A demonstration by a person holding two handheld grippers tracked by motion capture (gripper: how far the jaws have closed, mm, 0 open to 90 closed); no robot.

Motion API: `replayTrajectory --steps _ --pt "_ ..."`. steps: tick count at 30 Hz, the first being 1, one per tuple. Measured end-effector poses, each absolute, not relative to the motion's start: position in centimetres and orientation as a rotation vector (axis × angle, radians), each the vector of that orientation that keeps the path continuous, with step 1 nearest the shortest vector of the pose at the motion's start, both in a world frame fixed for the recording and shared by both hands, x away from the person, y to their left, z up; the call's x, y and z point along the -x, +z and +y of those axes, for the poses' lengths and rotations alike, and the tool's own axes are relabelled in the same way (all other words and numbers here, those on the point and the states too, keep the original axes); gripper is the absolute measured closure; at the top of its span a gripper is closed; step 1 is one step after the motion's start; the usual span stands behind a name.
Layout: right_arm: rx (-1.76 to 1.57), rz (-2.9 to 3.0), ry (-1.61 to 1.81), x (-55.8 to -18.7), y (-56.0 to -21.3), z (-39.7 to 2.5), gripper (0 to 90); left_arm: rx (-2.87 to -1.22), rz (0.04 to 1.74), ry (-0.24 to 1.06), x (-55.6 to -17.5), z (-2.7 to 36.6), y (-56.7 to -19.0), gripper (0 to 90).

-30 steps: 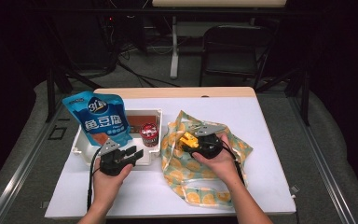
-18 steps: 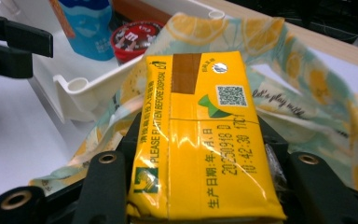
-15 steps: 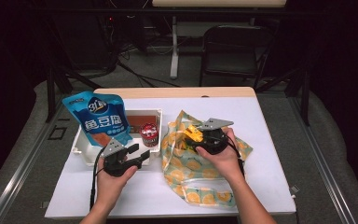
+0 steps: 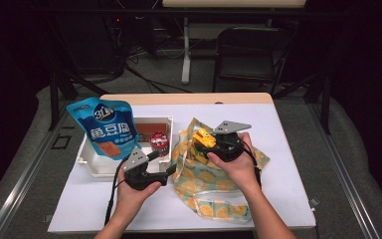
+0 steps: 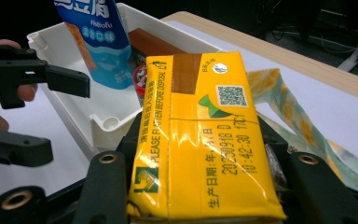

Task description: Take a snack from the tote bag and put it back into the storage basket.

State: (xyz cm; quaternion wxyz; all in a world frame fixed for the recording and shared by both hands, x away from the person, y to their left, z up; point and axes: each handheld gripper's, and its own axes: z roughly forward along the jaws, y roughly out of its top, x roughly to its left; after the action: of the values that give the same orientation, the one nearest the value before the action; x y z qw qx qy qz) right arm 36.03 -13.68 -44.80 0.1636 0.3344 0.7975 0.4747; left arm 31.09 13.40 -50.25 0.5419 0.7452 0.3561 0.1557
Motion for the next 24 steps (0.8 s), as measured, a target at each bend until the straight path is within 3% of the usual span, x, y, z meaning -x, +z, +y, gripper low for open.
replayTrajectory --steps 14,24 --pt "-0.936 2.283 1.4 -34.3 -43.4 -12.4 51.4 -1.812 0.777 0.394 -31.1 9.2 -50.0 15.3" --pt "-0.957 2.278 1.396 -33.6 -43.4 -11.9 51.5 -1.802 0.755 0.403 -31.1 8.3 -50.0 11.9"
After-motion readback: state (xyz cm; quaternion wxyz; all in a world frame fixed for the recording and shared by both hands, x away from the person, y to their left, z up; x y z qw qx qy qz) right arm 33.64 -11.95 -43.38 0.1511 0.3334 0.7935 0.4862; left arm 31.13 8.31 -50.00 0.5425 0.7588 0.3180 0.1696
